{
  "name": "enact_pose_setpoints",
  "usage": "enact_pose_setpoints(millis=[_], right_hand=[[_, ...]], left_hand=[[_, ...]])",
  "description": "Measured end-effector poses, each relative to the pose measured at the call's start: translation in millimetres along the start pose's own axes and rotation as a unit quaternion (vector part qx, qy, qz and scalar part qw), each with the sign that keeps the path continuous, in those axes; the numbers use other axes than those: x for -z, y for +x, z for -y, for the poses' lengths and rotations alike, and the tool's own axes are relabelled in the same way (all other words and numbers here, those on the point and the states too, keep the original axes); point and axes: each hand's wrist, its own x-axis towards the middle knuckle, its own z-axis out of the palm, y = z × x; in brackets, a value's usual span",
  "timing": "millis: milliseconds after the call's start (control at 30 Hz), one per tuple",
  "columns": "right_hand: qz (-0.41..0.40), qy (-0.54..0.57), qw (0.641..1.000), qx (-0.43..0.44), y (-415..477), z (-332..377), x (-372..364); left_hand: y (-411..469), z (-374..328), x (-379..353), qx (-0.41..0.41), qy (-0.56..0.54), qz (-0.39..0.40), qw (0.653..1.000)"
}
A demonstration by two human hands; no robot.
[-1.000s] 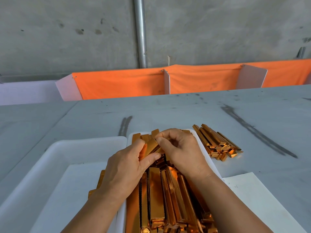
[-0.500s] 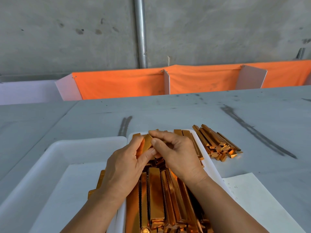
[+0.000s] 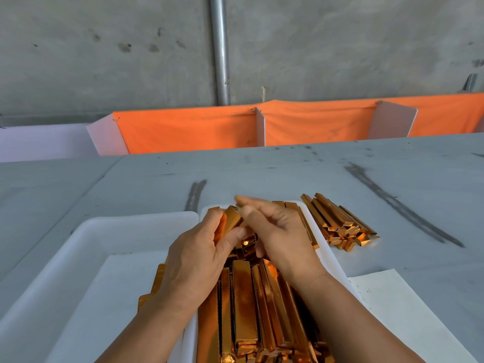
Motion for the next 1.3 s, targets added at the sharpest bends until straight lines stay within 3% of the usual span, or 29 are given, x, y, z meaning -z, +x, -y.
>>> enact_pose_setpoints(millis=[133,267,533,1300], right_hand=[[-0.056,0.06,0.995,-0.057,5.7,0.6,6.9],[-0.012,0.099,0.989,-0.11,8.3,-3.7,9.3],[0.025,0.098,0.99,-0.103,8.5,-5.7,8.2],[-0.002,0.113,0.988,-0.105,9.7,-1.5,11.2]], left_hand=[[-1.2,-1.0,0.2,-0.005,0.005,0.01,1.0],[-1.9,1.7,0.4,-0.015,0.032,0.028,0.999],[-1.8,-0.5,2.1,-0.039,0.038,0.02,0.998],[-3.0,-0.5,1.0,-0.031,-0.013,0.068,0.997]])
